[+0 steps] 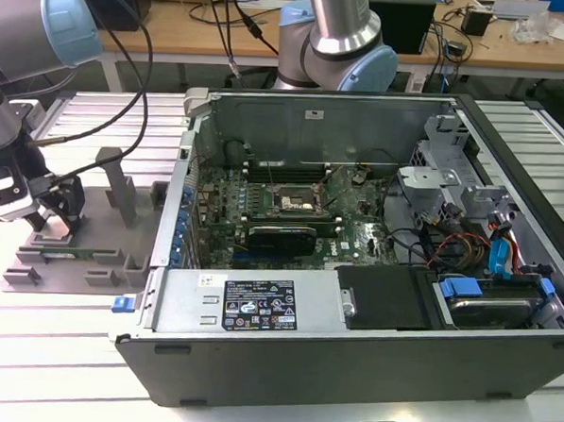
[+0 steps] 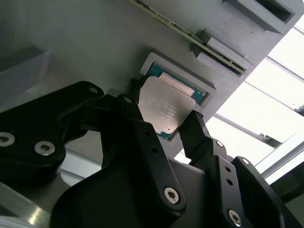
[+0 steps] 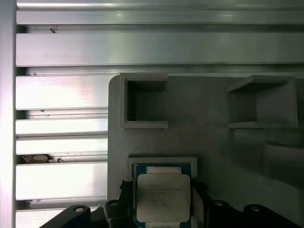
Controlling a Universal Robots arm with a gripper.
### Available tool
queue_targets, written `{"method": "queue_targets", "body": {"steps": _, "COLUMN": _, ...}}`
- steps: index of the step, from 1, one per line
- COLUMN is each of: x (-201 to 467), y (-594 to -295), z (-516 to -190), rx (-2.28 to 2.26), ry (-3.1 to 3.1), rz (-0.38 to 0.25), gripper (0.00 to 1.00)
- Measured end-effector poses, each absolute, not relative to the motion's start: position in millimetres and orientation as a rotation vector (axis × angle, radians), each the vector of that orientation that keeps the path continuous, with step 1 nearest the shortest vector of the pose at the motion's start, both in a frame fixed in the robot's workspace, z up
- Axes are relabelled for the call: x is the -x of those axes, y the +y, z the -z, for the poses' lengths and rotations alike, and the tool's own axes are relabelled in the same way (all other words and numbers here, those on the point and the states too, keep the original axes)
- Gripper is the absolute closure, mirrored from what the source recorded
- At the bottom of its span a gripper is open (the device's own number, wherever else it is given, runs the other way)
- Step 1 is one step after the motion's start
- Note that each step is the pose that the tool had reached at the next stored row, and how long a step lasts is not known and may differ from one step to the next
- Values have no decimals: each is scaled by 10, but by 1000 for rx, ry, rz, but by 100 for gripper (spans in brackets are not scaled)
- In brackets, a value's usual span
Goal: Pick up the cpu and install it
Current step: 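Pick up the cpu and move it towards the insertion slot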
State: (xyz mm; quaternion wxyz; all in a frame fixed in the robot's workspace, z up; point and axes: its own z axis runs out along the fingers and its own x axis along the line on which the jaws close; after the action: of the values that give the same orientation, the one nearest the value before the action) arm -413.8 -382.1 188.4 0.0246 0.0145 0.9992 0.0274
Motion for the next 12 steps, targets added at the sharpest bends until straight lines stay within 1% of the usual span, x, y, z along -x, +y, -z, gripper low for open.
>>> {"method": "queue_targets", "body": {"steps": 12, "x": 4145, "y": -3806, "z": -1863, "rx": -45, "ry": 3091, "rz": -87, "gripper": 40}}
